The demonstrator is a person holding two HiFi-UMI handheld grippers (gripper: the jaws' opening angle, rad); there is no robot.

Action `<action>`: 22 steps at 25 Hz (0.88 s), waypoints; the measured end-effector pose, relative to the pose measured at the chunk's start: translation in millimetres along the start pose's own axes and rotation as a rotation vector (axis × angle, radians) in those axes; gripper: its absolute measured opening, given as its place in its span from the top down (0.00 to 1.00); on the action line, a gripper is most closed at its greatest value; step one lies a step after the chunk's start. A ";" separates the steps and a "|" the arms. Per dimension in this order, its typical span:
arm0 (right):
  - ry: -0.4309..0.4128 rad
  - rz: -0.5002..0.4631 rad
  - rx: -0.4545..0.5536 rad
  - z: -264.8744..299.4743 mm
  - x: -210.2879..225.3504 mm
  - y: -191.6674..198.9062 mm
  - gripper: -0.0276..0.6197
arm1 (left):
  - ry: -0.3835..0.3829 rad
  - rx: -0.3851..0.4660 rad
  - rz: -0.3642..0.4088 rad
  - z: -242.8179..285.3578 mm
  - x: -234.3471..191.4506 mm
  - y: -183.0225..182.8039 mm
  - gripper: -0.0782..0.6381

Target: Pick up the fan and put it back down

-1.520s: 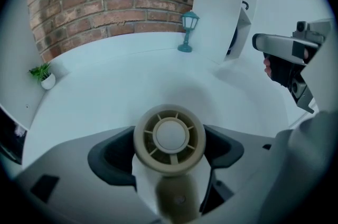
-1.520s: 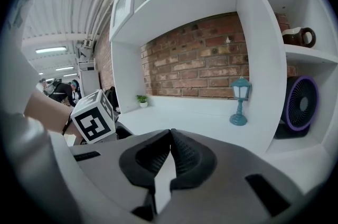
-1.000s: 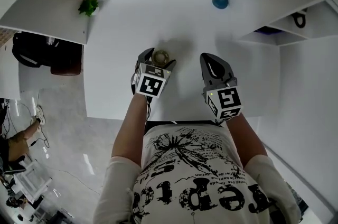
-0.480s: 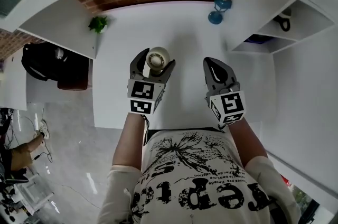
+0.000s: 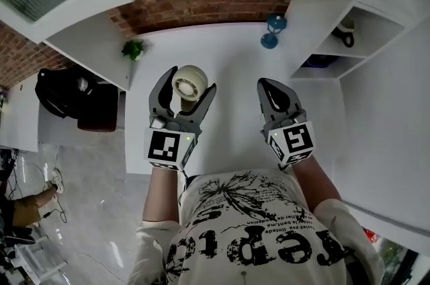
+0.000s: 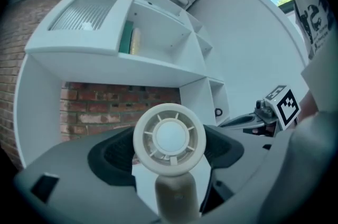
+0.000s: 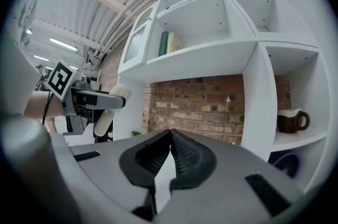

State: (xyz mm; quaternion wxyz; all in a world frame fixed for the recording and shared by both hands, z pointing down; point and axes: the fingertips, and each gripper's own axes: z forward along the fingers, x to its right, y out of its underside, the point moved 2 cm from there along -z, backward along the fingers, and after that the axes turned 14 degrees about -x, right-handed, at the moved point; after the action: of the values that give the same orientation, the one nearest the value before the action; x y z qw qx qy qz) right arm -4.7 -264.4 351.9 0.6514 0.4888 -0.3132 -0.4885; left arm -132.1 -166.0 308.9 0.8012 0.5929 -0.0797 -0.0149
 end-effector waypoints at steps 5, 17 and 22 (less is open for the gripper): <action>0.009 -0.003 0.039 -17.5 -2.0 -16.1 0.93 | -0.011 0.128 -0.027 -36.0 -0.5 -20.6 0.35; 0.055 0.000 0.067 -33.2 -3.3 -25.8 0.93 | -0.020 0.116 -0.003 -52.4 2.2 -29.0 0.35; 0.063 0.009 0.045 -27.6 4.7 -19.4 0.93 | -0.019 0.098 -0.028 -37.9 -0.9 -20.8 0.35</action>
State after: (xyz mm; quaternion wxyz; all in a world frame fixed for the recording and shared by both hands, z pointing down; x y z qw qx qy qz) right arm 14.8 -260.5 324.3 0.6522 0.5171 -0.3055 -0.4626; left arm -126.1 -136.2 278.2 0.7702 0.6322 -0.0798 -0.0279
